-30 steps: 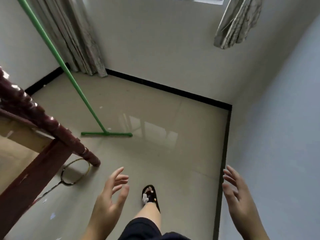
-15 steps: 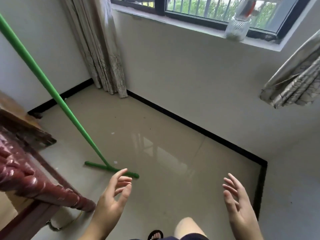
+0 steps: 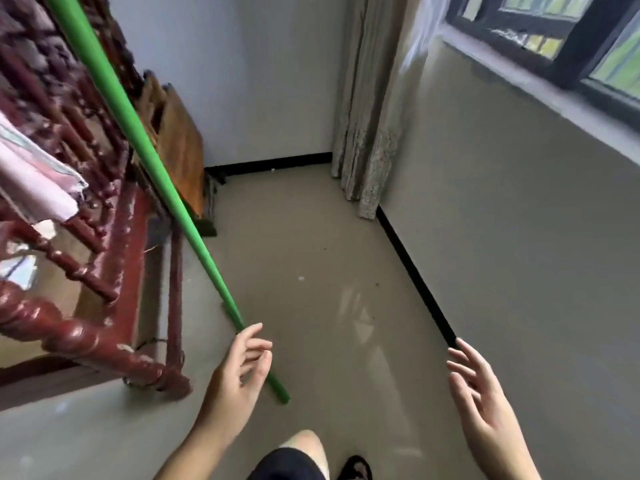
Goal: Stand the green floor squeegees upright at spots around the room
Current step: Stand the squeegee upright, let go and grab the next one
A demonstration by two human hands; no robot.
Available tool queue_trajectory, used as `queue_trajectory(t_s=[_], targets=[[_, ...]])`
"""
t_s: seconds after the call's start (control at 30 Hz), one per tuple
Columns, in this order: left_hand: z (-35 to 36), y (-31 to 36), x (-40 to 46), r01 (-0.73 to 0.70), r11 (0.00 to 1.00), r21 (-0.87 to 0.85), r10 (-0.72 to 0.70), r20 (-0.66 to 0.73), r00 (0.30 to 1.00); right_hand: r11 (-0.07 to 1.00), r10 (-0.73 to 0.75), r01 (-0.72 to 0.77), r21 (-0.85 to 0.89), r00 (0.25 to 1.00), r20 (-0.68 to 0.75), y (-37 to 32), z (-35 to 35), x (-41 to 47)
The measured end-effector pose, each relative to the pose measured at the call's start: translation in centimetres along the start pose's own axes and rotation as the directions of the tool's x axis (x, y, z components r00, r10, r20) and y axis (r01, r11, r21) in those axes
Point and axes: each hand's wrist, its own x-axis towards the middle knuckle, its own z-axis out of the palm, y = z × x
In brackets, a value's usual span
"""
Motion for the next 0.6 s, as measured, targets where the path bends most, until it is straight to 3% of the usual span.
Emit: queue_trajectory(t_s=[0.2,0.37,0.5,0.6], targets=[[0.3,1.0,4.7,0.056,0.998,-0.031,-0.063,-0.349,0.935,0.984,-0.177,0.170,0.049,0.939,0.294,-2.3,3.1,15.5],[-0.7,1.3,10.4,0.054,0.998,-0.032,-0.063,-0.517,0.854,0.960,-0.279,0.261,0.104,0.845,0.457,-4.6,8.9,25.3],[-2.6,2.2,13.5,0.084,0.996,-0.011,-0.070,-0.649,0.758,0.929,-0.362,0.335,0.158,0.724,0.588,-8.5,13.6,31.1],[-3.6,2.6,15.4,0.182,0.983,0.034,-0.106,-0.705,0.701,0.892,-0.431,0.384,0.237,0.569,0.700,-11.9,17.8,34.6]])
